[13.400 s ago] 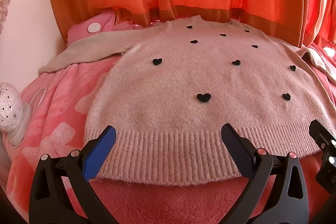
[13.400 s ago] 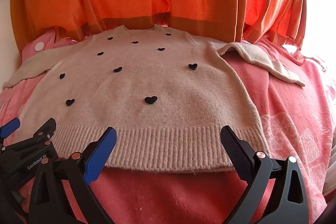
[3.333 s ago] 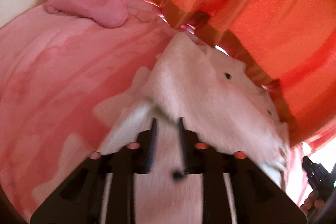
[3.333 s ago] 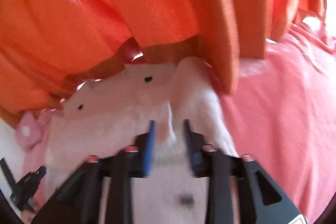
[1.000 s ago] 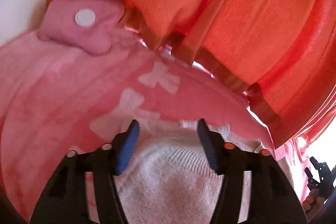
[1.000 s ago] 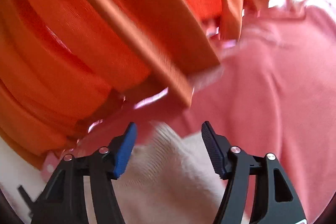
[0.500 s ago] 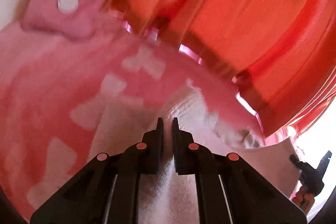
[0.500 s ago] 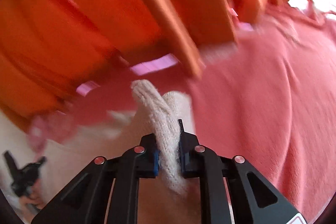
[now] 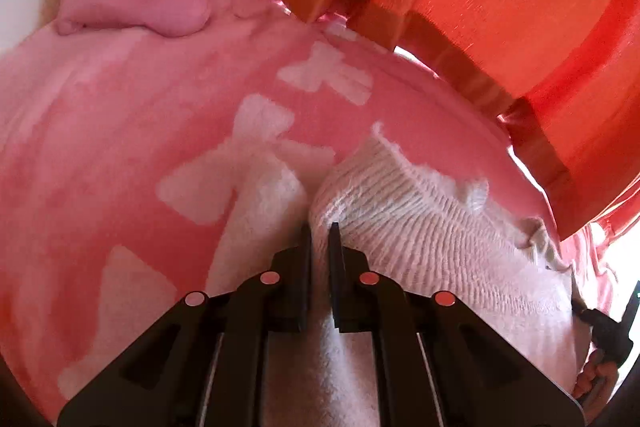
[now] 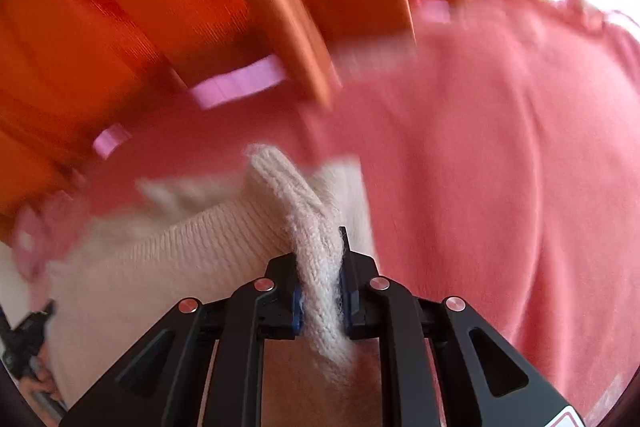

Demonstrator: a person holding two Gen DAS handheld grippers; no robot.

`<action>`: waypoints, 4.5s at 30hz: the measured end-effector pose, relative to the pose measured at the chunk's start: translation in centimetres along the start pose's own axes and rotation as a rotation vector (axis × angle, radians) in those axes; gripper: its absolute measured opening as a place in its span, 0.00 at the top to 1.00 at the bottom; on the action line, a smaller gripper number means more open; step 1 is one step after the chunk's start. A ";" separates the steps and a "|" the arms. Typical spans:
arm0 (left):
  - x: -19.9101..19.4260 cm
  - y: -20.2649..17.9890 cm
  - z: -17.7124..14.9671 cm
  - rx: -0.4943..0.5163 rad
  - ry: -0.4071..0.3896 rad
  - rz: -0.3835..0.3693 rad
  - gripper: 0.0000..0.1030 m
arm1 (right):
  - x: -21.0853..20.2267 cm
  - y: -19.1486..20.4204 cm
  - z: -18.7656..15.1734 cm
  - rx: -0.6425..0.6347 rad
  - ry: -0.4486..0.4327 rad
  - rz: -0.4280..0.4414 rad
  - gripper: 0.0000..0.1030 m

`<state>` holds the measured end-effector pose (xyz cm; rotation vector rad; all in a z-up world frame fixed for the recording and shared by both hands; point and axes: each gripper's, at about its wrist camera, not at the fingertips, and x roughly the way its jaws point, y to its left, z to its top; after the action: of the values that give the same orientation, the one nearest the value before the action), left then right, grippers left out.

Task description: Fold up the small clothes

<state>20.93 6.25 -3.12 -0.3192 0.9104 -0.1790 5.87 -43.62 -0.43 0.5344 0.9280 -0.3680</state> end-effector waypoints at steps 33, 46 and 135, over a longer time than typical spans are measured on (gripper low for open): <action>-2.3 -0.6 0.8 -0.058 -0.047 -0.102 0.43 | -5.4 1.4 2.6 0.005 -0.116 0.023 0.48; -1.7 -1.9 1.0 0.063 -0.076 -0.052 0.92 | -4.0 1.9 2.7 0.002 -0.101 0.034 0.91; -3.0 5.5 -2.6 -0.371 0.143 -0.111 0.61 | -1.6 22.0 -8.8 -0.486 0.132 0.161 0.69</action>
<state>17.12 11.74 -4.28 -0.7087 1.0681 -0.1359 10.62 -20.52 2.70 0.1843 1.0513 0.0439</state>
